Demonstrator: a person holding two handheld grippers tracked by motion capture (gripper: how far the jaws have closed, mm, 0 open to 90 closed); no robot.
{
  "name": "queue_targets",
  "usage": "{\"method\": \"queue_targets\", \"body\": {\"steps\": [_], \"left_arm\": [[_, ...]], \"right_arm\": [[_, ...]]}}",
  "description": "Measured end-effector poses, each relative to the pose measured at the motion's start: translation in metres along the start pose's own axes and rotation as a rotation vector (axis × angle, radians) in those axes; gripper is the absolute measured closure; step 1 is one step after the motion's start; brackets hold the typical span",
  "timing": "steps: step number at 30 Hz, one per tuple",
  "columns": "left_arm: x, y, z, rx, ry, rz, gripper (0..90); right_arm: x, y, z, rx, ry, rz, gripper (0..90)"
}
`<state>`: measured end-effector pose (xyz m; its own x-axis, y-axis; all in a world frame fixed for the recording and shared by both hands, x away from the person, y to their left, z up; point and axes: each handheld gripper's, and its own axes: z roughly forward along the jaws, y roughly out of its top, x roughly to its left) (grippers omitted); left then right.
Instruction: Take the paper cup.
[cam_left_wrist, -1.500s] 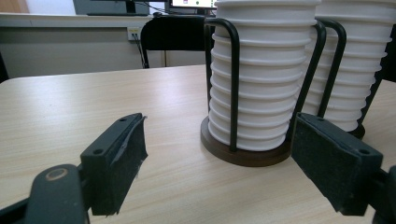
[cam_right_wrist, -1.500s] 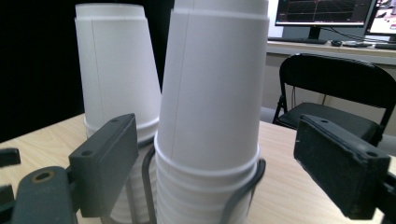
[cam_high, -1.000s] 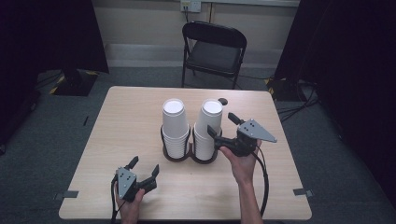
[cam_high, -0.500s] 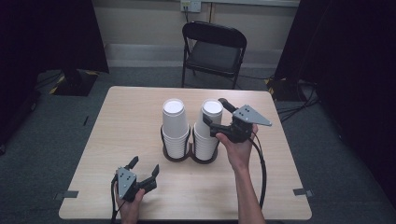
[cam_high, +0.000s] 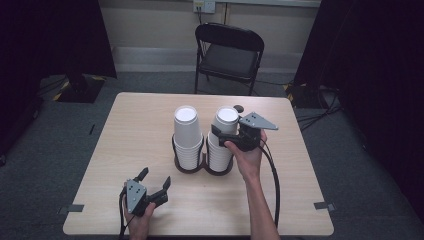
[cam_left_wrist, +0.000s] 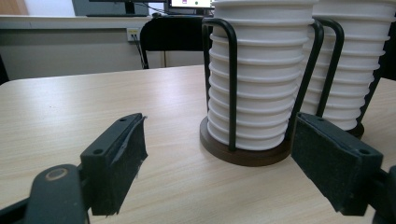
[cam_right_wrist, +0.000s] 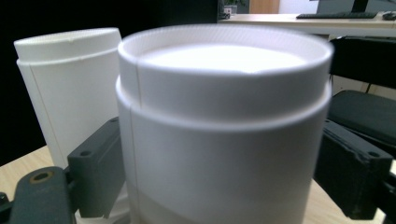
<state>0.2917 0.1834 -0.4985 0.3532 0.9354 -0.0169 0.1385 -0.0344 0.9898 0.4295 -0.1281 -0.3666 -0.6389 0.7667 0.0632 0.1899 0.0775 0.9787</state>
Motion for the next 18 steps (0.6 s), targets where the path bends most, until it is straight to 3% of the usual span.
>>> {"method": "queue_targets", "body": {"steps": [3, 5, 18], "left_arm": [[0.0, 0.0, 0.0, -0.005, 0.006, -0.001, 17.9], [0.0, 0.0, 0.0, -0.004, 0.005, -0.001, 17.8], [0.0, 0.0, 0.0, 0.0, 0.0, 0.003, 17.9]], "right_arm": [[0.001, -0.004, 0.003, 0.02, 0.0, -0.006, 13.0], [0.0, -0.008, 0.006, 0.04, 0.003, 0.02, 12.9], [0.005, -0.015, 0.014, 0.082, -0.055, -0.006, 12.3]]}}
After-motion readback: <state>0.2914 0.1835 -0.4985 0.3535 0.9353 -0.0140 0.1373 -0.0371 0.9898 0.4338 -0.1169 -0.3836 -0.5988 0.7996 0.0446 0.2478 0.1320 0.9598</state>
